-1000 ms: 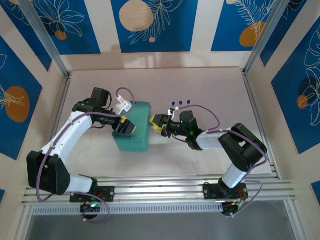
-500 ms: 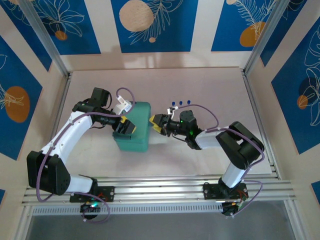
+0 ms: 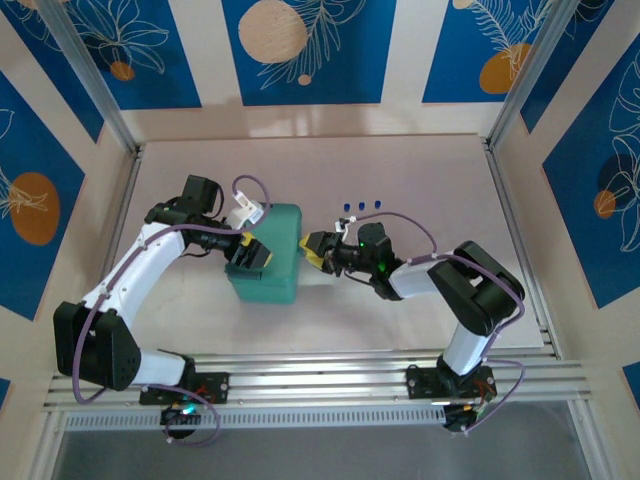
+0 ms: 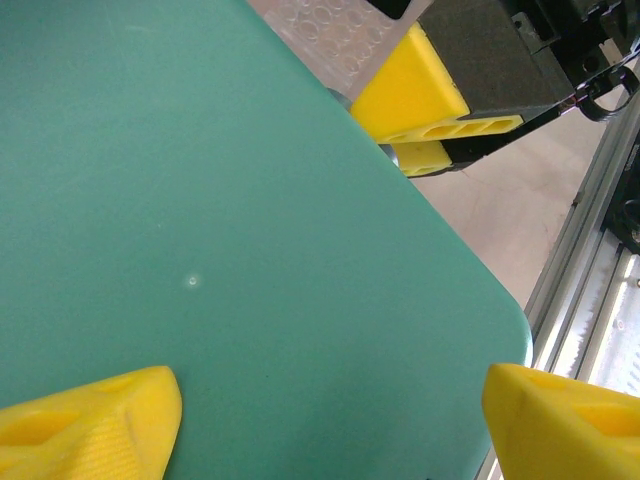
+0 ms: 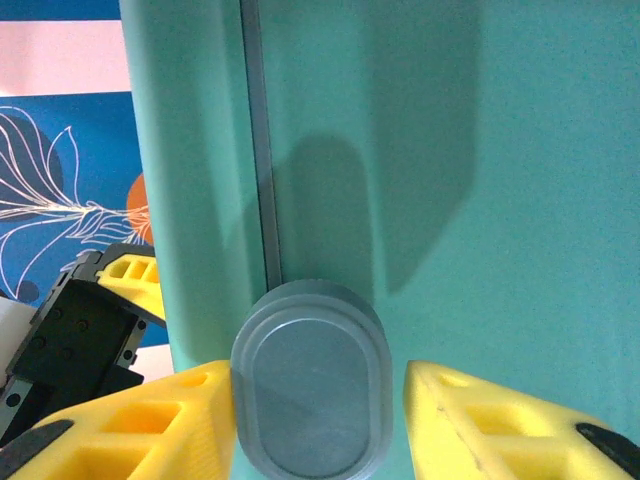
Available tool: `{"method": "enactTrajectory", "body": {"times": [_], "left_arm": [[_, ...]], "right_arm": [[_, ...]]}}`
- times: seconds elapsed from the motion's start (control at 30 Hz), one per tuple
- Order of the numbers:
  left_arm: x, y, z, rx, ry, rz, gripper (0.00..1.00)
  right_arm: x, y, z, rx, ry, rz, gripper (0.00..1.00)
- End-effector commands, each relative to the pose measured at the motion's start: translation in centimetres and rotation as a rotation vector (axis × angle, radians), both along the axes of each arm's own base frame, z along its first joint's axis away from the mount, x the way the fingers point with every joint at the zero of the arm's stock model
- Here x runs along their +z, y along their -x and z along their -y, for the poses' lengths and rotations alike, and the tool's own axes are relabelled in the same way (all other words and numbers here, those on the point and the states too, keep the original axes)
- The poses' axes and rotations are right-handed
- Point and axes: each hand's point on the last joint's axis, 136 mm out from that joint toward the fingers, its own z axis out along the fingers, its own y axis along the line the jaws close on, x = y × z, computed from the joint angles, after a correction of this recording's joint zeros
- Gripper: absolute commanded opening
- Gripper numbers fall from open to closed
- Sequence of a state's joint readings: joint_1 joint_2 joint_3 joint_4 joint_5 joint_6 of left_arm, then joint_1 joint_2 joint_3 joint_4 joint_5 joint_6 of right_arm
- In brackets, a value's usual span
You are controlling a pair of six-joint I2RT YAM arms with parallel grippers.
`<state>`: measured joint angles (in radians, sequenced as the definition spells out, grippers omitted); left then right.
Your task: Organize the chemistry lab equipment
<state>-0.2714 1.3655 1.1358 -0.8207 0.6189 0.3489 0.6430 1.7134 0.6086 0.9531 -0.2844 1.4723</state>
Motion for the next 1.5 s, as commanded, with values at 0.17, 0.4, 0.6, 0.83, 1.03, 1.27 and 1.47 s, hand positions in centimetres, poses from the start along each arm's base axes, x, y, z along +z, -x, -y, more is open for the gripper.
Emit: {"method": "enactTrajectory", "body": {"times": [0.17, 0.4, 0.6, 0.83, 1.03, 1.27, 1.47], "left_arm": [[-3.4, 1.8, -0.2, -0.027, -0.065, -0.118, 0.81], [-3.4, 1.9, -0.1, -0.029, -0.064, -0.121, 0.81], [-3.5, 1.9, -0.1, -0.029, -0.064, -0.123, 0.81], [-3.4, 1.9, -0.1, -0.031, -0.061, -0.121, 0.81], [-3.3, 1.9, -0.1, -0.029, -0.06, -0.122, 0.81], [-3.3, 1.8, 0.0, -0.028, -0.06, -0.121, 0.81], [-3.4, 1.9, -0.1, -0.027, -0.061, -0.124, 0.81]], "right_arm": [[-1.7, 0.1, 0.3, -0.01, 0.021, -0.034, 0.47], [-0.6, 0.1, 0.6, -0.011, 0.027, -0.01, 0.5], [0.3, 0.1, 0.8, -0.01, 0.021, 0.008, 0.59], [0.7, 0.4, 1.9, -0.031, 0.033, 0.018, 0.64], [2.1, 0.5, 2.2, -0.037, 0.053, 0.053, 0.57], [2.6, -0.2, 1.9, -0.035, 0.072, 0.058, 0.43], [2.1, -0.8, 0.1, 0.003, 0.039, 0.044, 0.42]]}}
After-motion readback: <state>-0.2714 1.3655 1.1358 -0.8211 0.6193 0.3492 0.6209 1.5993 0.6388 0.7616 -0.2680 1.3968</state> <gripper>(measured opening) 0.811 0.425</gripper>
